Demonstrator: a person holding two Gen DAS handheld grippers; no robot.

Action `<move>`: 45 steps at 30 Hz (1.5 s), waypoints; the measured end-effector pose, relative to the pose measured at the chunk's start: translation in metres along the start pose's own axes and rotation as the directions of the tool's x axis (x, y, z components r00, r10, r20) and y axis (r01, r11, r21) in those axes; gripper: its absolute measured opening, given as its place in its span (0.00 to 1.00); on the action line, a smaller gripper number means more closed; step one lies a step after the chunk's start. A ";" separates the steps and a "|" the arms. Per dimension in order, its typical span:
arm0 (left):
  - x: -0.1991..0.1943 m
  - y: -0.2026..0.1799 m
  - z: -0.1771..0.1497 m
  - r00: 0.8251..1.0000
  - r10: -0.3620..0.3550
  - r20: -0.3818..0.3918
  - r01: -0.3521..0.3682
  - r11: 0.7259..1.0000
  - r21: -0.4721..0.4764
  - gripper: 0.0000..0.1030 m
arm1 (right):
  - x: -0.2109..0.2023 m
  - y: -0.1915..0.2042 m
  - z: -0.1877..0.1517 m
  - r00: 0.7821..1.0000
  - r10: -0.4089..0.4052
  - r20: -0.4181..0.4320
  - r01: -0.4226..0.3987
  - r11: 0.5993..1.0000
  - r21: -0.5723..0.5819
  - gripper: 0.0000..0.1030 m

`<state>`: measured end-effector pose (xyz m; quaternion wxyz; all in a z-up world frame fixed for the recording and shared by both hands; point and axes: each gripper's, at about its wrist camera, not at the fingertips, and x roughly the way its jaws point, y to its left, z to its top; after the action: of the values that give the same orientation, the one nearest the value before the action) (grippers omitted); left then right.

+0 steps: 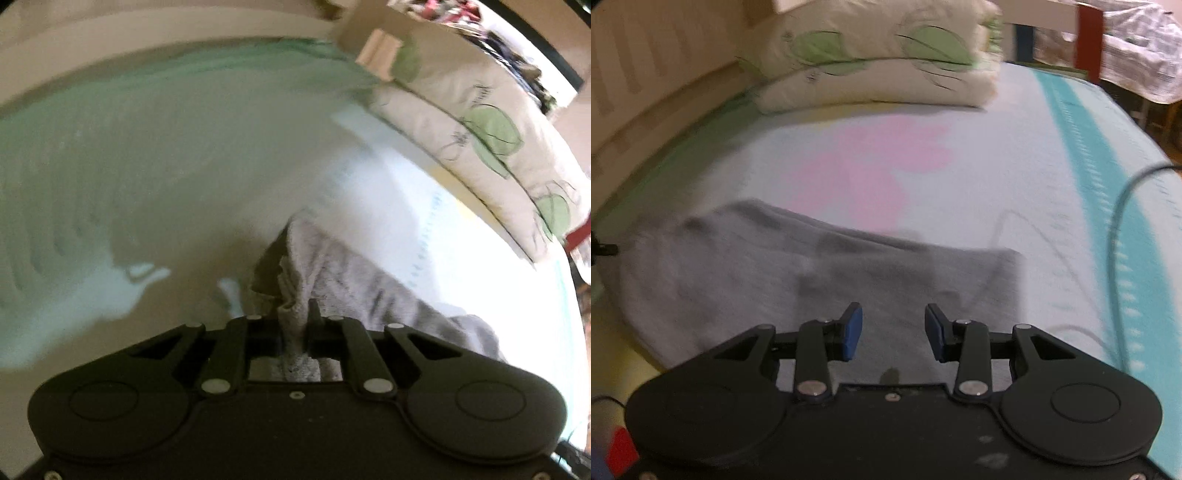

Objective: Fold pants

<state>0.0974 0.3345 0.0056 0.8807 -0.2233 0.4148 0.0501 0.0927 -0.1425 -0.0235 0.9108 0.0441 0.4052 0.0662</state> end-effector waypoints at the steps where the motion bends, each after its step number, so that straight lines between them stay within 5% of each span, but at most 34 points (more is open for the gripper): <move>1: -0.003 -0.005 0.001 1.000 0.000 0.002 0.000 1.000 0.017 0.13 | 0.005 0.011 0.004 1.000 0.018 0.001 -0.018 1.000 -0.012 0.39; 9: -0.029 -0.031 0.001 0.999 -0.042 0.025 0.038 0.990 0.139 0.13 | 0.062 0.091 0.016 0.992 0.118 -0.046 -0.121 0.990 -0.071 0.39; 13: -0.036 -0.041 0.000 0.998 -0.049 0.025 0.044 0.981 0.189 0.13 | 0.100 0.112 0.007 0.988 0.048 -0.146 -0.066 0.990 -0.123 0.40; 15: -0.038 -0.047 0.001 0.998 -0.051 0.027 0.044 0.976 0.212 0.13 | 0.097 0.119 0.006 0.993 0.020 -0.113 -0.042 0.980 -0.196 0.41; 24: -0.066 -0.112 -0.010 0.996 -0.078 0.052 0.051 0.916 0.397 0.12 | 0.034 0.053 0.021 0.999 0.027 -0.039 -0.031 0.996 -0.087 0.38; 29: -0.082 -0.192 -0.032 0.990 -0.136 0.044 0.089 0.830 0.551 0.12 | -0.011 -0.010 0.019 0.999 -0.048 0.005 0.048 0.999 -0.015 0.38; 33: -0.092 -0.270 -0.083 0.979 -0.205 0.002 0.145 0.697 0.703 0.12 | -0.047 -0.067 0.014 0.992 -0.113 0.047 0.108 0.989 0.105 0.38; 38: -0.074 -0.357 -0.173 0.957 -0.249 -0.147 0.262 0.531 0.806 0.12 | -0.082 -0.136 0.006 0.977 -0.192 0.087 0.158 0.939 0.306 0.38; 41: -0.046 -0.393 -0.227 0.947 -0.211 -0.243 0.318 0.491 0.811 0.12 | -0.096 -0.165 -0.003 0.962 -0.250 0.109 0.184 0.891 0.414 0.38; 45: -0.001 -0.415 -0.289 0.962 -0.090 -0.257 0.268 0.470 0.841 0.12 | -0.103 -0.183 -0.011 0.960 -0.255 0.120 0.165 0.853 0.495 0.40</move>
<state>0.0058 -0.1628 -0.0087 0.8321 0.2052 0.4336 -0.2784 0.0311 -0.3388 0.0201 0.9059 0.2297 0.3267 -0.1407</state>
